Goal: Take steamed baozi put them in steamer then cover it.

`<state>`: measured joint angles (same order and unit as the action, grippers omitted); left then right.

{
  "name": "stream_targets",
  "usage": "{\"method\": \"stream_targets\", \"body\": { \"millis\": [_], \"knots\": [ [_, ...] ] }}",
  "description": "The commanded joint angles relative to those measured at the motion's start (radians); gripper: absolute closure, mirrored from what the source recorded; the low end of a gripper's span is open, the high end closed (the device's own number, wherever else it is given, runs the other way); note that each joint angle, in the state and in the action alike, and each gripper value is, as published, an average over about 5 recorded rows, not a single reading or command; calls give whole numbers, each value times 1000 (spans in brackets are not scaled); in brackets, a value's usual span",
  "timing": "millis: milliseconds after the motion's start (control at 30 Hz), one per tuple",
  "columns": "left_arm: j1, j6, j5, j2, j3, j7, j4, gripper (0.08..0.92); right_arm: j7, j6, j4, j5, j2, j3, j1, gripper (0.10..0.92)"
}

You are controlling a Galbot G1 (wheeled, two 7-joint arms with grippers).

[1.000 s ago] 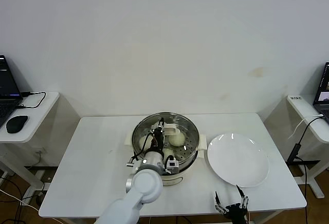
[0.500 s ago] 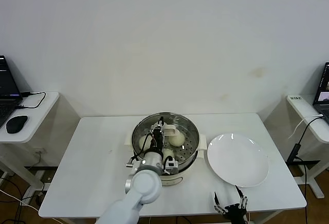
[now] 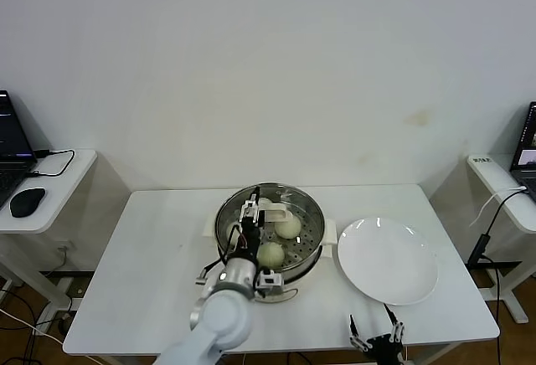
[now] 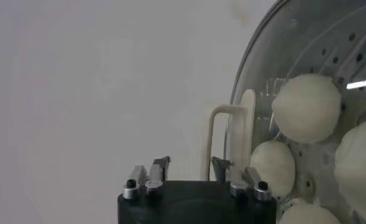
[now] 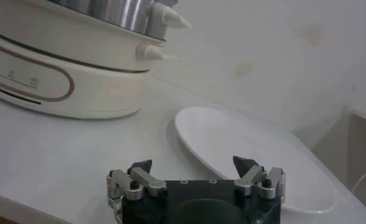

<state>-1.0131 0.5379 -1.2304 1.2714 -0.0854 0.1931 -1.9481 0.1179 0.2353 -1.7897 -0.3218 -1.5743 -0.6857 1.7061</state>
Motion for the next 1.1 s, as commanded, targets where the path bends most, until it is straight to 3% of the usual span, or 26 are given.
{"method": "stream_targets", "body": {
  "millis": [33, 133, 233, 367, 667, 833, 1100],
  "knots": [
    [-262, -141, 244, -94, 130, -229, -246, 235, -3, 12, -2, 10, 10, 0, 13, 203],
    [-391, -213, 433, -98, 220, -362, -328, 188, -3, 18, -13, 41, 28, 1, 22, 203],
    [-527, -391, 741, -57, 345, -487, -372, 179, 3, 27, -33, 98, 61, 0, 36, 203],
    [-639, -645, 1004, 25, 489, -551, -365, 177, 13, 43, -52, 171, 111, -8, 50, 203],
    [-825, -615, 1445, 10, 623, -523, -359, 177, 39, 13, -101, 266, 147, 30, 73, 203],
    [-882, -629, 1475, 16, 612, -513, -290, 177, 51, -25, -160, 318, 186, 25, 108, 203],
    [-872, -687, 1457, 36, 574, -481, -199, 177, 55, -33, -189, 324, 209, 29, 138, 203]
  ]
}}
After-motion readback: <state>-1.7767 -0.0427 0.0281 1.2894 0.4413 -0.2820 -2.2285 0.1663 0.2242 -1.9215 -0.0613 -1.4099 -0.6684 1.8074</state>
